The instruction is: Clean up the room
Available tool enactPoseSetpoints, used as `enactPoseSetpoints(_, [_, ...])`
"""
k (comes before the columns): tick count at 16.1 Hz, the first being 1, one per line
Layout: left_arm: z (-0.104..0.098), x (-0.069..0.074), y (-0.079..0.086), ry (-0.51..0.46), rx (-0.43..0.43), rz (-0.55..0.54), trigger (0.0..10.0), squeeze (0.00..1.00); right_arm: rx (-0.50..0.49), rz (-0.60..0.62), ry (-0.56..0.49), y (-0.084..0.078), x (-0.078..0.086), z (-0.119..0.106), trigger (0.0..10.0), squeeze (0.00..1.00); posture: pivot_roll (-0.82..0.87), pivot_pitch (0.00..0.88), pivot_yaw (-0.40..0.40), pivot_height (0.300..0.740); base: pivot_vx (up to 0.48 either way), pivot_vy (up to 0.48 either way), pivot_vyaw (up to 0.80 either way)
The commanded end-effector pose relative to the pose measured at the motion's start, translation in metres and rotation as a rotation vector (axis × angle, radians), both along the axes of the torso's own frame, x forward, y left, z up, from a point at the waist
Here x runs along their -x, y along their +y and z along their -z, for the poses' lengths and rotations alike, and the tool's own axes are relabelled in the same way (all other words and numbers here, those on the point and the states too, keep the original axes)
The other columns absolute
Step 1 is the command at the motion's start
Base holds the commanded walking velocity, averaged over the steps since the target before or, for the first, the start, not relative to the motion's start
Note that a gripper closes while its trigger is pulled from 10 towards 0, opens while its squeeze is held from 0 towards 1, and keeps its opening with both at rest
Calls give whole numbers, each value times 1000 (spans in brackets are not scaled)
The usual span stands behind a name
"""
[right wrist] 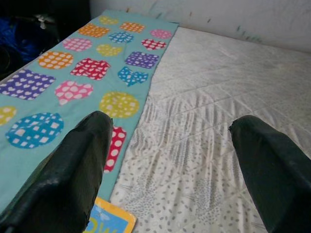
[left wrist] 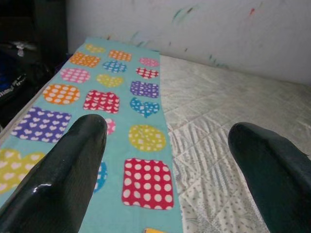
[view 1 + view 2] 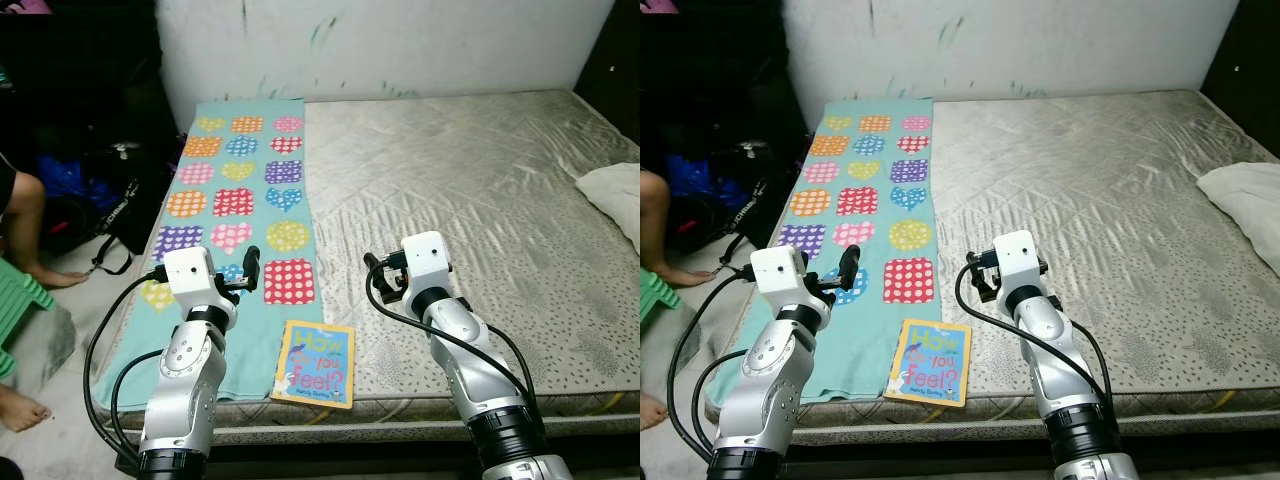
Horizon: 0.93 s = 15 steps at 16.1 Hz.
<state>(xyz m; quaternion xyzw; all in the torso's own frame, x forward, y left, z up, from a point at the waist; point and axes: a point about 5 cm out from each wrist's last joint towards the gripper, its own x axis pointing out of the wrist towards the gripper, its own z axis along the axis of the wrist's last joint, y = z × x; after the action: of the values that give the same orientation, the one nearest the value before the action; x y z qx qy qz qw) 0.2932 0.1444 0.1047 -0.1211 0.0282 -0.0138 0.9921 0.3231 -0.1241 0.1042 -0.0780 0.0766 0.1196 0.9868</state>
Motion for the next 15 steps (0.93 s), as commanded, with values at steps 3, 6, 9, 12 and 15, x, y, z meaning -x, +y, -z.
enactPoseSetpoints(3, [4, 1, 2, 26, -17, -5, 10000, 0, -7, 14, 12, -1, 0, 1, 10000, 0, -97, 0, 56, 740, 0, 0, 0])
enactPoseSetpoints(6, [2, 0, 2, 22, -16, -2, 10000, 0, -7, 22, 11, -3, 0, 1, 10000, 0, -100, 0, 61, 740, 0, 0, 0])
enactPoseSetpoints(9, [4, 1, 2, 30, -18, 0, 10000, 0, -4, 34, 15, -6, 1, 2, 10000, 0, -100, 0, 61, 740, 0, 0, 0])
enactPoseSetpoints(12, [6, 2, 2, 37, -19, 2, 10000, 0, -2, 39, 21, -6, 1, 3, 10000, 0, -99, 0, 60, 740, 0, 0, 0])
enactPoseSetpoints(15, [5, 2, 2, 35, -9, -4, 10000, 0, -10, 39, 22, -5, 1, 3, 10000, 0, -99, 0, 60, 740, 0, 0, 0])
